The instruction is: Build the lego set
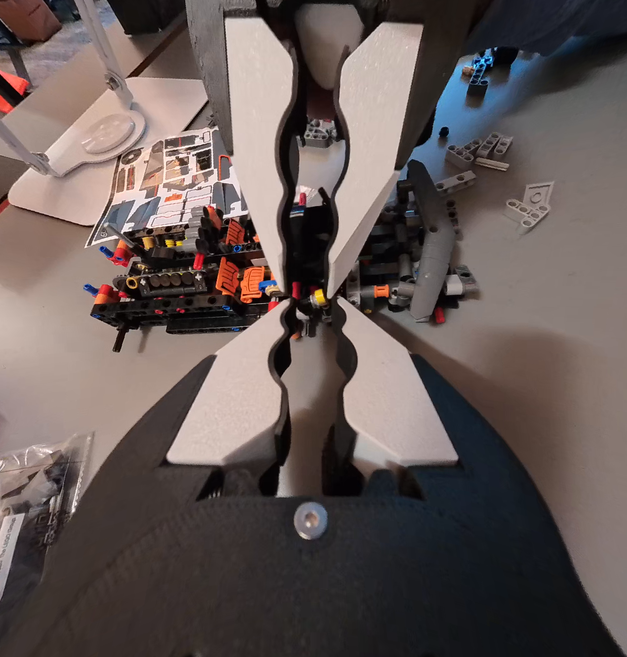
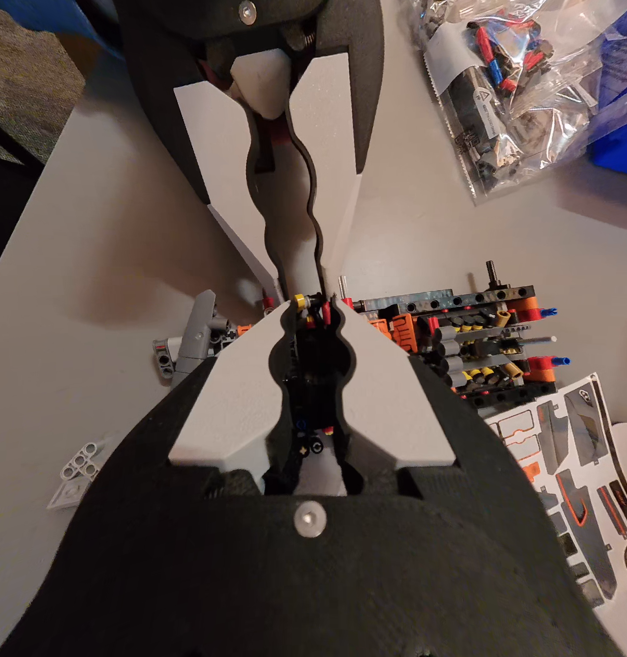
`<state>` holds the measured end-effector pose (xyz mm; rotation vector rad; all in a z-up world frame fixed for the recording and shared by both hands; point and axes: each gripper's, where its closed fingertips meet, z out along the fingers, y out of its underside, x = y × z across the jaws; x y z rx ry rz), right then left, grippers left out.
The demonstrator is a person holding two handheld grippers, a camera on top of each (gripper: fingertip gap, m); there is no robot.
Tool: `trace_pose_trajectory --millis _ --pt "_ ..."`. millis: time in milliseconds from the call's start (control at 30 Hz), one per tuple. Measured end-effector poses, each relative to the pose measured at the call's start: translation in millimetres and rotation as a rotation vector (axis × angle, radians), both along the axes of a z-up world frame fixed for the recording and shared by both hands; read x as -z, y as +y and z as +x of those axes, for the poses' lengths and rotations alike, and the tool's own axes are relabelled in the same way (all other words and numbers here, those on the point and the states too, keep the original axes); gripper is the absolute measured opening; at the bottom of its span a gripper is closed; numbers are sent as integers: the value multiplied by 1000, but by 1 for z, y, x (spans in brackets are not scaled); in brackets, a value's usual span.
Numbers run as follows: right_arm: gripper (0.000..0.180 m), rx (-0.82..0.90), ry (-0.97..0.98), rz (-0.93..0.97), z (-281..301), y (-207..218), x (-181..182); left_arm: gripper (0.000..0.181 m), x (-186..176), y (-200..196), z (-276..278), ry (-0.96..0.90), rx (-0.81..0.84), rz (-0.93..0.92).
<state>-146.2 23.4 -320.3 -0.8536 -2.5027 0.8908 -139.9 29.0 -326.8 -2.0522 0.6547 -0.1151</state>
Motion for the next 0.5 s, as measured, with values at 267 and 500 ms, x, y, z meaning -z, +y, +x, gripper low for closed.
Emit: trace_pose_trajectory --millis 267,500 --pt "20 7 -5 -21 6 4 -3 15 0 1 -1 3 -7 1" --pt "16 2 6 2 9 4 1 15 1 0 0 60 2 20"
